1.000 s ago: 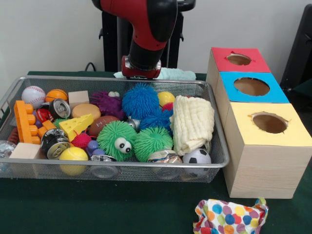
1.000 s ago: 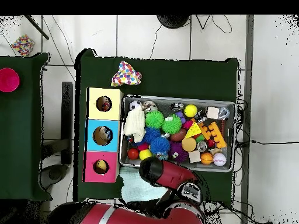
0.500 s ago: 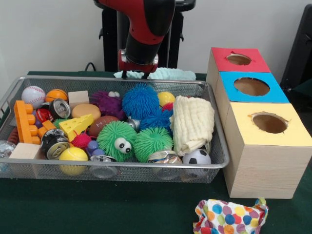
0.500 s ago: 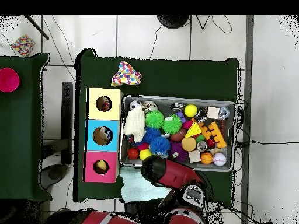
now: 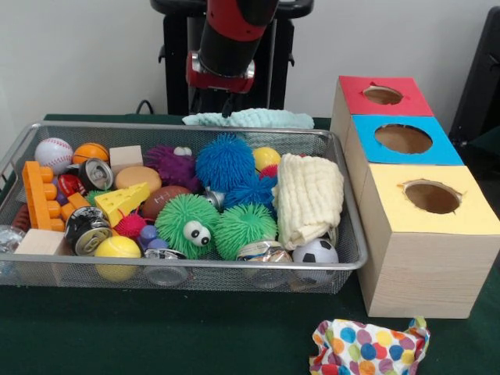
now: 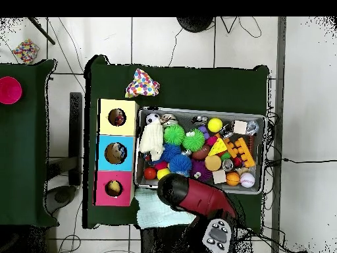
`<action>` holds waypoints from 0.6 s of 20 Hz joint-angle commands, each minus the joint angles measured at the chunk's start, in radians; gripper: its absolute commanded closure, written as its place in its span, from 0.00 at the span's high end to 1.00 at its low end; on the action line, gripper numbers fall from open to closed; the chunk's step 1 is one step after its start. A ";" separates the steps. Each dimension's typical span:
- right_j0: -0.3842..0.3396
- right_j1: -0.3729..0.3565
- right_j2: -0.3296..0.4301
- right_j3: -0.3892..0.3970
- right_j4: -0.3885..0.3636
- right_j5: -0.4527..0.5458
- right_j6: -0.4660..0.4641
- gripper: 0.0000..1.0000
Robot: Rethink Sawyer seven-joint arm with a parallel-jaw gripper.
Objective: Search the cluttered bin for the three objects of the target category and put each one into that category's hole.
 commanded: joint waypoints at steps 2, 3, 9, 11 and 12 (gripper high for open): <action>0.040 -0.142 -0.022 -0.149 0.001 0.177 0.189 1.00; 0.045 -0.143 -0.029 -0.163 0.002 0.201 0.193 1.00; 0.033 -0.166 -0.003 -0.162 0.008 0.156 0.191 1.00; 0.011 -0.164 0.035 -0.131 0.033 0.083 0.206 1.00; -0.006 -0.159 0.061 -0.112 0.050 0.040 0.213 1.00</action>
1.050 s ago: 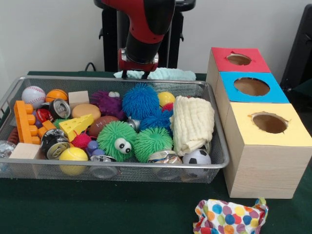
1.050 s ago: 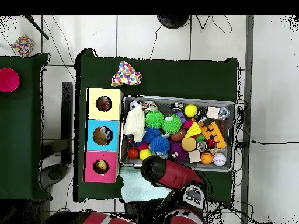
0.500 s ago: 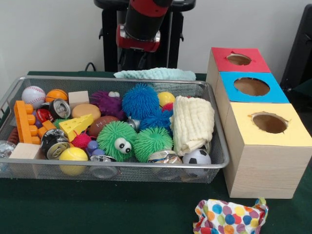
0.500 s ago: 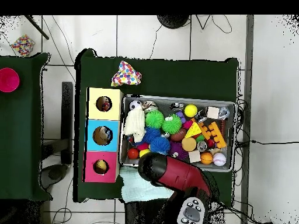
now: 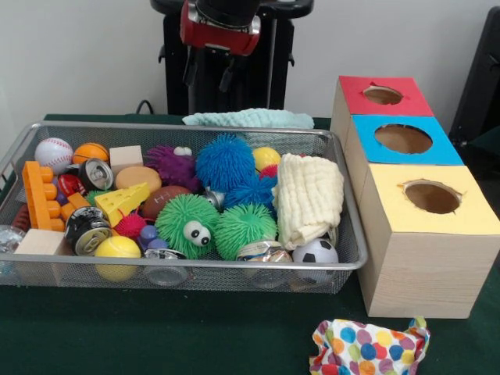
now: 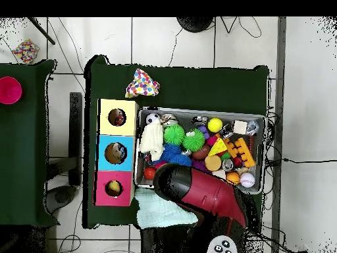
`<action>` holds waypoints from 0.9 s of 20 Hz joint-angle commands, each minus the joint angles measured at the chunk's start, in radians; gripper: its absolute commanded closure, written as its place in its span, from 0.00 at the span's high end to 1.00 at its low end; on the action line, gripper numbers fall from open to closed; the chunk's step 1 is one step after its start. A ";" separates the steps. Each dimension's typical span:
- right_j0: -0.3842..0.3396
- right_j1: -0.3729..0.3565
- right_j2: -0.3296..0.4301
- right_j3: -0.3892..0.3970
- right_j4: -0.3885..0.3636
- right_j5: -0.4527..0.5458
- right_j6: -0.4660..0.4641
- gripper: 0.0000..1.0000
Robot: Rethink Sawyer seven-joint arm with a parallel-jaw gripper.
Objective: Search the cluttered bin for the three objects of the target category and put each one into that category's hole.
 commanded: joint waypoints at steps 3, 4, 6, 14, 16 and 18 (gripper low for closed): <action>-0.151 0.021 0.273 0.044 0.088 -0.264 0.168 1.00; -0.172 0.036 0.306 0.050 0.071 -0.329 0.159 1.00; -0.198 0.072 0.348 0.045 0.036 -0.426 0.163 1.00; -0.229 0.216 0.416 -0.010 0.021 -0.511 0.194 1.00; -0.238 0.239 0.432 -0.001 0.018 -0.561 0.210 1.00; -0.228 0.259 0.425 0.000 0.013 -0.603 0.220 1.00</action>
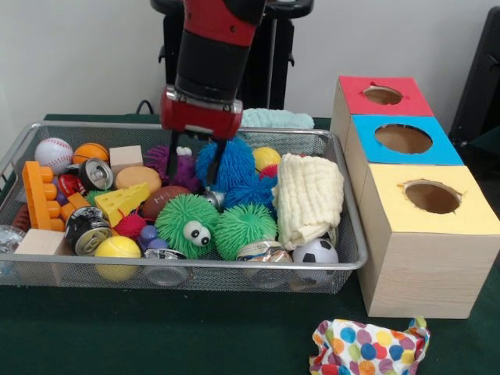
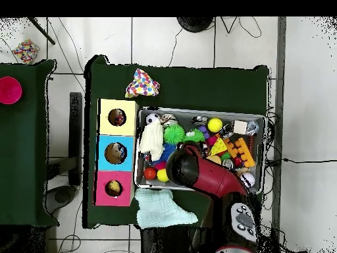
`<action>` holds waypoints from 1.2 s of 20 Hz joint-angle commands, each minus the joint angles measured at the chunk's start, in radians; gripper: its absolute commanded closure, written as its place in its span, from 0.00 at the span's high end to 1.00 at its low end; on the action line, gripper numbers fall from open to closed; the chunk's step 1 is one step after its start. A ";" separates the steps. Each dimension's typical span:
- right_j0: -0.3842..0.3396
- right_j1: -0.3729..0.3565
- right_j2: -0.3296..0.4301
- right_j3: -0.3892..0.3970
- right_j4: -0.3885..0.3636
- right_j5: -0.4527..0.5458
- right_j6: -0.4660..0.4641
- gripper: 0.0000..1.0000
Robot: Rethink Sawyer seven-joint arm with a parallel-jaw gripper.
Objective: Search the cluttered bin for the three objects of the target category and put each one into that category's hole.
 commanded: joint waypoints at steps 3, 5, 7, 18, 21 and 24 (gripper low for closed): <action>0.003 0.142 0.138 0.010 -0.005 -0.084 0.232 1.00; 0.017 0.152 0.118 0.005 -0.002 -0.082 0.232 1.00; 0.016 0.164 0.113 0.002 0.003 -0.074 0.232 1.00; 0.065 0.276 0.047 -0.052 0.045 -0.103 0.238 1.00; 0.057 0.298 0.042 -0.062 0.035 -0.152 0.232 1.00; 0.046 0.291 0.048 -0.046 0.030 -0.207 0.252 1.00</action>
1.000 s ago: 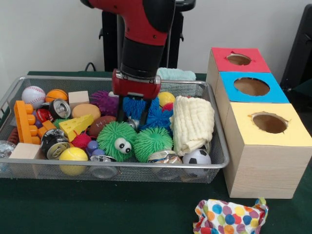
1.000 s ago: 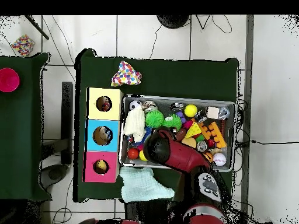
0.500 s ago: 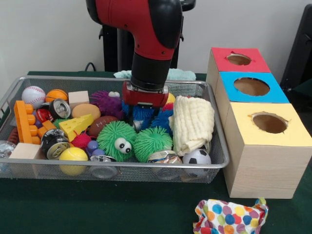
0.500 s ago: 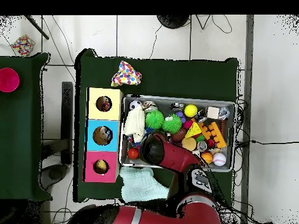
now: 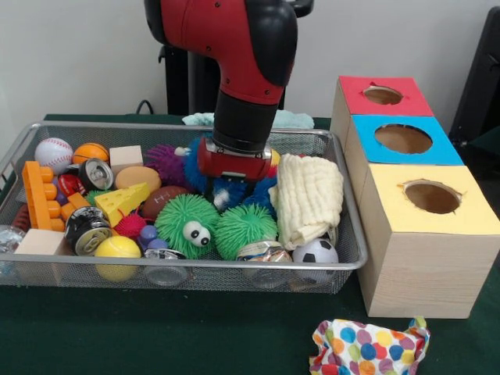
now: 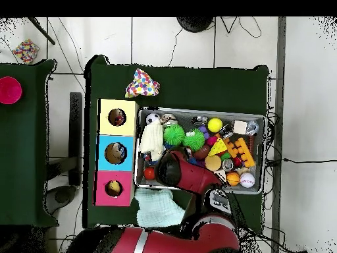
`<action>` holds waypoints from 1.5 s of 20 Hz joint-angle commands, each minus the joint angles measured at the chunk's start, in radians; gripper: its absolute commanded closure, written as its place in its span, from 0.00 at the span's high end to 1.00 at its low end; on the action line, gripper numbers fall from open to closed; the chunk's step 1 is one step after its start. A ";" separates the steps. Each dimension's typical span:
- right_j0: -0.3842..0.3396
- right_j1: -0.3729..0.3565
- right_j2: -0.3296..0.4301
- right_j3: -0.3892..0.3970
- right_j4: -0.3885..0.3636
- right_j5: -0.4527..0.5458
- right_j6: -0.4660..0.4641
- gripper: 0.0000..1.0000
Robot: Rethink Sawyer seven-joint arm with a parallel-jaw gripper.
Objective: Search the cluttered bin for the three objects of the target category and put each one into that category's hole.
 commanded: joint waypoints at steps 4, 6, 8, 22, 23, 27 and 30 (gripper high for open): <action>0.001 0.117 0.024 -0.012 0.022 -0.129 0.259 1.00; 0.004 0.111 0.019 -0.004 0.038 -0.124 0.263 1.00; -0.009 0.105 0.032 -0.002 0.021 -0.144 0.260 1.00; 0.084 0.052 -0.085 0.046 0.064 -0.178 0.273 1.00; 0.096 0.048 -0.100 0.057 0.067 -0.179 0.276 1.00; 0.160 0.056 -0.166 0.063 0.119 -0.132 0.285 1.00; 0.118 0.054 -0.117 0.043 0.053 -0.198 0.269 1.00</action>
